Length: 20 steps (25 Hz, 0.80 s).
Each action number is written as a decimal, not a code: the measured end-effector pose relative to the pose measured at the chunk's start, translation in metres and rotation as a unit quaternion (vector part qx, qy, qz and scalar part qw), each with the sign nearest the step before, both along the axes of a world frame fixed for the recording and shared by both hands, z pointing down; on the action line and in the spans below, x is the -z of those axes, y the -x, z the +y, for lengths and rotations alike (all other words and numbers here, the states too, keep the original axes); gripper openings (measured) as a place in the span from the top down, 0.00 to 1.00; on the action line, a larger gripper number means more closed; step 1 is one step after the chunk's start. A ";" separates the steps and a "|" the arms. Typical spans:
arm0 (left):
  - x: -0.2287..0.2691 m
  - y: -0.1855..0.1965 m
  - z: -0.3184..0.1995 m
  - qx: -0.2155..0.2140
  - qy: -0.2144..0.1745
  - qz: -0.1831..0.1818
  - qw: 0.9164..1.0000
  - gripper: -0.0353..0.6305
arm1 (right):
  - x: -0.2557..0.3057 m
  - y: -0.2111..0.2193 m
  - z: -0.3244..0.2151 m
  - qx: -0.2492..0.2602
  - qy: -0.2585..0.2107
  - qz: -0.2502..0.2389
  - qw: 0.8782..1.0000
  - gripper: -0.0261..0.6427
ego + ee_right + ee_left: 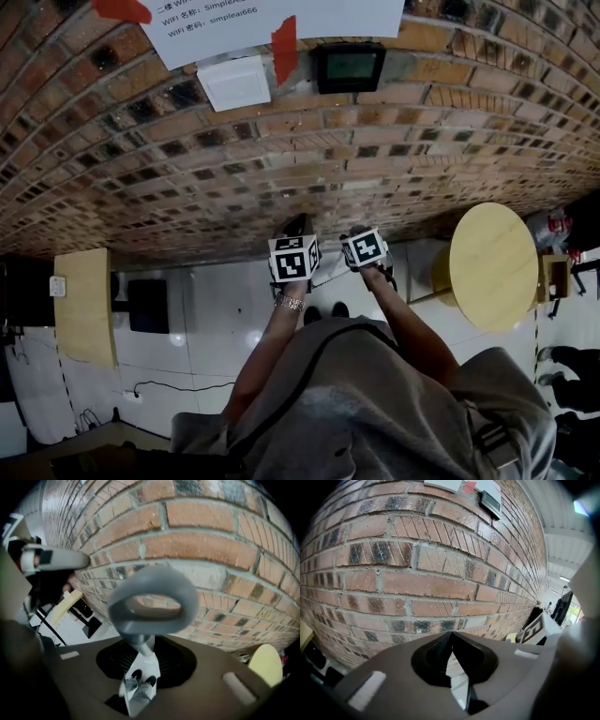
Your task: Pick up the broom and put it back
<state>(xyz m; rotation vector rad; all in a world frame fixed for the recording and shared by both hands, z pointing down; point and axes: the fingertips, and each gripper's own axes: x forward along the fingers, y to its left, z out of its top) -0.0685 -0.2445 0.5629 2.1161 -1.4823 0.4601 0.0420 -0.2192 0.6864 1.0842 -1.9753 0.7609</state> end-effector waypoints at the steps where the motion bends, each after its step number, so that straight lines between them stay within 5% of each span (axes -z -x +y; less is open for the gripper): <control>1: 0.002 0.001 0.003 0.003 -0.002 0.000 1.000 0.94 | -0.018 -0.002 0.000 0.001 0.012 0.008 1.000 0.81; 6: 0.000 0.012 0.018 0.017 0.000 -0.003 1.000 0.94 | -0.096 0.009 -0.001 0.016 0.081 0.020 0.996 0.81; 18: -0.035 0.059 0.065 0.082 0.056 -0.018 0.995 0.94 | -0.127 0.016 -0.096 0.010 0.012 0.053 0.998 0.81; 20: -0.033 0.061 0.070 0.087 0.055 -0.017 0.995 0.94 | -0.129 0.010 -0.098 -0.001 0.015 0.064 0.998 0.69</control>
